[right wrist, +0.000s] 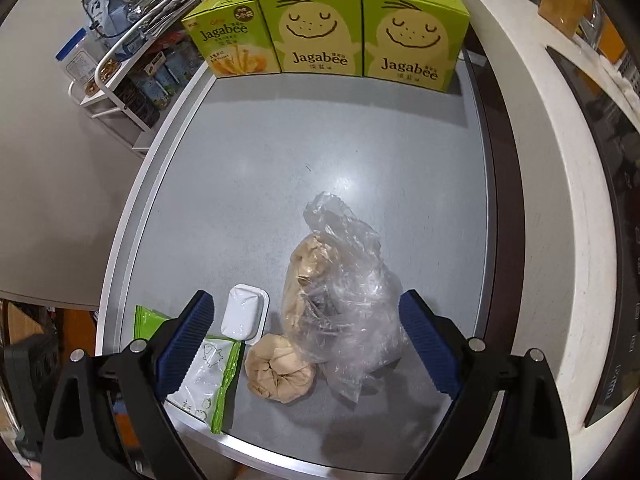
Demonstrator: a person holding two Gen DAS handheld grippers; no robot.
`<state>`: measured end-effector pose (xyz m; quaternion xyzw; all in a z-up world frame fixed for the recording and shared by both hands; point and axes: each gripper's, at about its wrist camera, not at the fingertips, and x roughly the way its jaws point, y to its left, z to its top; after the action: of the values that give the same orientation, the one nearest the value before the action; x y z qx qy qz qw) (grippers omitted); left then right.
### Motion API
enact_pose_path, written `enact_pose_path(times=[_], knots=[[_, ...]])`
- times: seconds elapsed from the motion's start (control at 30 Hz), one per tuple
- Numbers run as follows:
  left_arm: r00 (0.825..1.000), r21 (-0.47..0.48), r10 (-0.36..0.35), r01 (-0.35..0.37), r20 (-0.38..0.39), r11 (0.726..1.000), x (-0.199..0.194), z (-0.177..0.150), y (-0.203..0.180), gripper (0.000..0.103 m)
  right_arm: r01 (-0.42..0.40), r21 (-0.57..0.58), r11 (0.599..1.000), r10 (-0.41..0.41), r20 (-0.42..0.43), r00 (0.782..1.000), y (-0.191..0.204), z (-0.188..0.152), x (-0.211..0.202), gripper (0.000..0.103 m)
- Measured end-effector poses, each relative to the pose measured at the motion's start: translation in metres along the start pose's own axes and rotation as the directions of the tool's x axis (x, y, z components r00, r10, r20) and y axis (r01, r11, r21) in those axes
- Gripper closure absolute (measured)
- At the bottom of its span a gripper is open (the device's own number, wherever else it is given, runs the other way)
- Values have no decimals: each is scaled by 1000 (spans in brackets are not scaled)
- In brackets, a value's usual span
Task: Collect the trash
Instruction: 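Position the left tool at the green Jagabee bag and the right tool at the plastic bread bag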
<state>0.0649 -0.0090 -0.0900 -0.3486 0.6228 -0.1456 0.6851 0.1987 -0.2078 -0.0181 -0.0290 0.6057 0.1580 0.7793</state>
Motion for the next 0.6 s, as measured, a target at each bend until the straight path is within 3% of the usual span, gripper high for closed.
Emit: enact_pose_path(times=[0.17, 0.3, 0.37, 0.43, 0.53, 0.6], knots=[[992, -39, 8, -3, 125, 999, -20, 57, 15, 9, -1, 26, 1000, 1, -7, 1000, -8, 2, 4, 11], [992, -38, 47, -43, 114, 998, -29, 84, 14, 9, 28, 26, 999, -28, -18, 999, -10, 0, 8, 11], [992, 45, 52, -57, 115, 997, -42, 64, -1, 9, 20, 25, 999, -20, -9, 1000, -11, -2, 4, 11], [999, 99, 20, -23, 31, 995, -37, 37, -14, 9, 2, 26, 1000, -1, -12, 1000, -12, -4, 2, 10], [990, 48, -78, 84, -118, 995, -20, -6, -11, 9, 12, 5, 1000, -12, -8, 1000, -10, -4, 0, 10], [980, -24, -105, 102, -170, 995, -10, -24, -4, 9, 13, -1, 1000, -13, -2, 1000, -8, -4, -2, 10]])
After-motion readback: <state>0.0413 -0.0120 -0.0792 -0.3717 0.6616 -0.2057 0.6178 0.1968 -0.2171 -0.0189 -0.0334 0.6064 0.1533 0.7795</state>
